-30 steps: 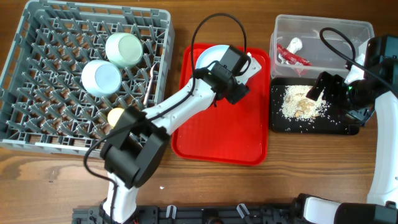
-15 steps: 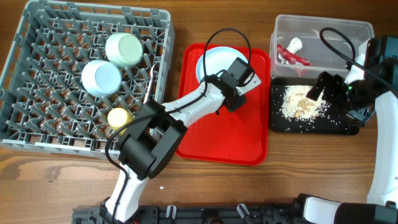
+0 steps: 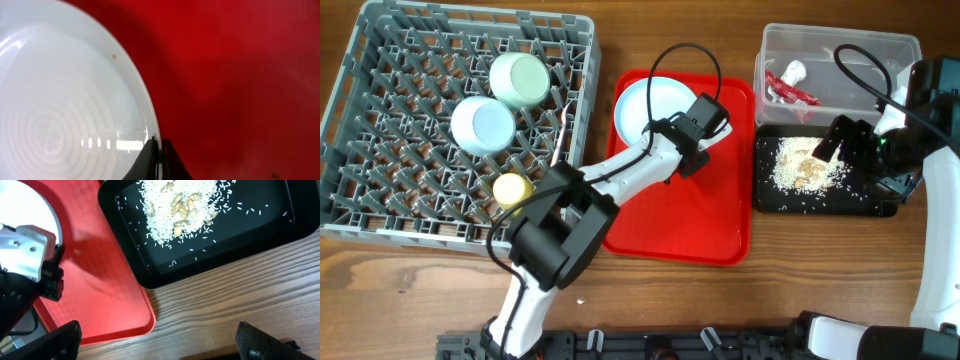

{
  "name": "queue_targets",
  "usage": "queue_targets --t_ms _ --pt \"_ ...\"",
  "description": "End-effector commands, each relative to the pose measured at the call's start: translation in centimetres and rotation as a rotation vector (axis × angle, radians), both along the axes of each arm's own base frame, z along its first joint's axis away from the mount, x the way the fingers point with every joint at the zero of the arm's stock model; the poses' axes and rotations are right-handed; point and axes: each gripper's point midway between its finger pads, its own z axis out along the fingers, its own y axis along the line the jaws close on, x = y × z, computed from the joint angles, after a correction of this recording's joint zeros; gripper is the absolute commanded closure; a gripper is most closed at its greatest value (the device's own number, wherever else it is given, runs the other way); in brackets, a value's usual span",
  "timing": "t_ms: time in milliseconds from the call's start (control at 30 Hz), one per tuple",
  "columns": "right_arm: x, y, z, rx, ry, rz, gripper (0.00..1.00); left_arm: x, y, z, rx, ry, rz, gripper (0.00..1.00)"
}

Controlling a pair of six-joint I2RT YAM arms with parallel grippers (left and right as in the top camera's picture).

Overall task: Sort waste into correct bins and load items into the dishwasher rack
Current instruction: 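Grasp the edge of the white plate with the left gripper, then stand the white plate upright in the dish rack with the left gripper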

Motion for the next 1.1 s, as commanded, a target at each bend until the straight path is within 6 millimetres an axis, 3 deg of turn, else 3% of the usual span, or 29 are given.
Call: queue_targets --t_ms 0,267,500,700,833,967,1067 --pt "0.1 -0.3 0.9 -0.027 -0.034 0.016 0.00 -0.1 0.3 5.5 -0.080 -0.054 0.083 0.96" --pt "0.1 -0.3 0.9 -0.026 -0.032 0.016 0.00 -0.9 1.3 17.0 -0.297 -0.162 0.168 0.96" --pt "0.0 -0.3 0.9 -0.026 -0.032 0.016 0.00 -1.4 4.8 23.7 -0.528 -0.127 0.281 0.96" --pt "0.0 -0.3 0.9 -0.026 -0.032 0.016 0.00 -0.5 8.4 25.5 -0.772 0.081 0.305 0.96" --pt "0.0 -0.3 0.9 -0.027 -0.032 0.016 0.00 1.3 12.9 26.3 -0.898 0.149 0.368 0.96" --pt "0.0 -0.3 0.9 -0.026 -0.032 0.016 0.00 2.2 15.3 26.2 -0.982 0.210 0.382 0.96" --pt "0.0 -0.3 0.9 -0.026 -0.031 0.016 0.00 3.0 16.6 25.1 -1.024 0.268 0.401 0.96"
